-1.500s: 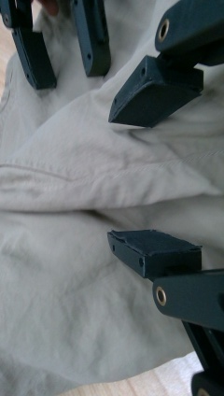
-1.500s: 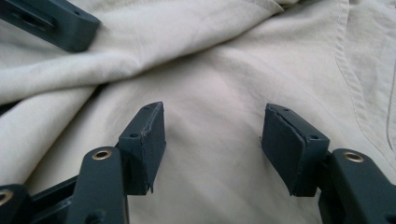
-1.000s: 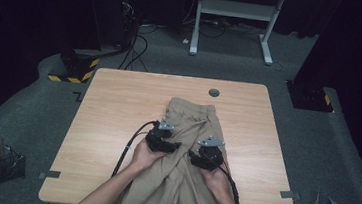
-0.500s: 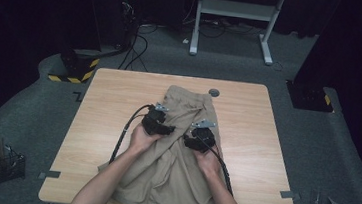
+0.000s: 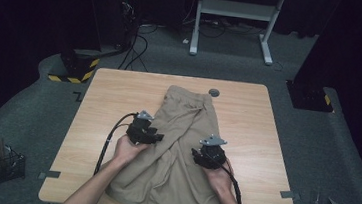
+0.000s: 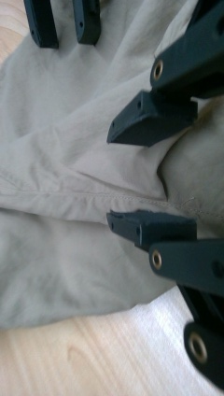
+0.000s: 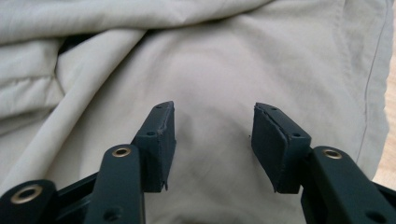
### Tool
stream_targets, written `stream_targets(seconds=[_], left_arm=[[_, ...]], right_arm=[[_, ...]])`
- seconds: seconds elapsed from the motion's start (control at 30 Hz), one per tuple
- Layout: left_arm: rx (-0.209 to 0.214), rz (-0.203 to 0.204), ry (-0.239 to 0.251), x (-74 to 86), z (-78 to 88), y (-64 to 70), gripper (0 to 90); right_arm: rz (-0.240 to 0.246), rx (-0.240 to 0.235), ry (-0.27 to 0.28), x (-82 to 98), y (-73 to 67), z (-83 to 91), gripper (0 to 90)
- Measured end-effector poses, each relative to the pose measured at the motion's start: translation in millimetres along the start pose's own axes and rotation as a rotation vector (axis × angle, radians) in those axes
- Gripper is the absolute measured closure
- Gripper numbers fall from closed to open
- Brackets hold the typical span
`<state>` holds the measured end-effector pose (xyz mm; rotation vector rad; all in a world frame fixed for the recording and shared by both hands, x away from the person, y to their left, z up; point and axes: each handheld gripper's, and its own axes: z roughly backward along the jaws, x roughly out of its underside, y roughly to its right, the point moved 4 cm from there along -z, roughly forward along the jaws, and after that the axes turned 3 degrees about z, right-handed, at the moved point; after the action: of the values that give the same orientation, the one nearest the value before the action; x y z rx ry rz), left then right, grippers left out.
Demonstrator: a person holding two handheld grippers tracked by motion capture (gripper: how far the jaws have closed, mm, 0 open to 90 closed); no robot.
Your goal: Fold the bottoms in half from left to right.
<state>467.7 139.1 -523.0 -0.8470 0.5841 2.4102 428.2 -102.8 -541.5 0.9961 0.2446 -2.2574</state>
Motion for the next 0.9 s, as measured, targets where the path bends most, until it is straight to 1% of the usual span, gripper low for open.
stream_targets(seconds=[0.1,0.2,0.23,0.27,0.3,0.33,0.37,0.43,0.47,0.57,0.63,0.67,0.77,0.9], left_arm=[[0.003,0.009,-0.024,1.5,-4.5,-1.5,64.5],[0.006,0.006,-0.038,2.7,-6.7,-0.9,73.8],[0.008,-0.004,-0.044,2.7,-7.0,-0.6,77.5],[0.008,-0.012,-0.049,2.5,-7.5,0.1,81.4],[0.006,-0.026,-0.056,2.3,-7.6,0.7,85.1],[0.006,-0.029,-0.052,1.9,-7.9,1.9,88.2],[0.003,-0.034,-0.055,1.4,-7.7,2.5,89.4],[0.006,-0.04,-0.049,0.6,-6.5,4.0,90.0],[0.015,-0.036,-0.039,-0.1,-5.3,5.1,90.0],[0.053,-0.022,-0.003,-4.9,2.3,9.4,90.0],[0.077,-0.023,0.026,-10.2,8.6,14.2,90.0],[0.087,-0.032,0.035,-13.2,11.3,16.9,90.0],[0.091,-0.058,0.047,-20.5,15.5,25.9,90.0],[0.14,-0.056,0.07,-25.8,14.1,35.8,90.0]], right_arm=[[0.014,0.002,-0.009,4.7,-1.6,-2.0,51.6],[0.014,-0.003,0.009,6.8,-1.7,-2.2,52.6],[0.013,-0.006,0.016,7.4,-1.4,-2.4,52.7],[0.001,-0.012,0.031,8.4,-1.4,-3.3,53.0],[-0.008,-0.021,0.031,8.4,-0.9,-3.9,52.9],[-0.009,-0.023,0.031,7.7,-0.9,-4.5,52.8],[-0.005,-0.024,0.032,7.1,-1.0,-5.3,52.7],[-0.005,-0.024,0.031,6.8,-1.3,-5.5,52.7],[-0.004,-0.023,0.031,6.8,-1.3,-5.5,52.7],[0.002,-0.017,0.033,6.7,-2.0,-5.5,52.7],[0.002,-0.017,0.034,6.7,-2.0,-5.5,52.6],[0.002,-0.017,0.033,6.6,-2.0,-5.6,52.5],[0.003,-0.014,0.033,6.3,-2.3,-5.8,52.4],[0.009,-0.01,0.034,5.5,-2.6,-6.5,52.4]])
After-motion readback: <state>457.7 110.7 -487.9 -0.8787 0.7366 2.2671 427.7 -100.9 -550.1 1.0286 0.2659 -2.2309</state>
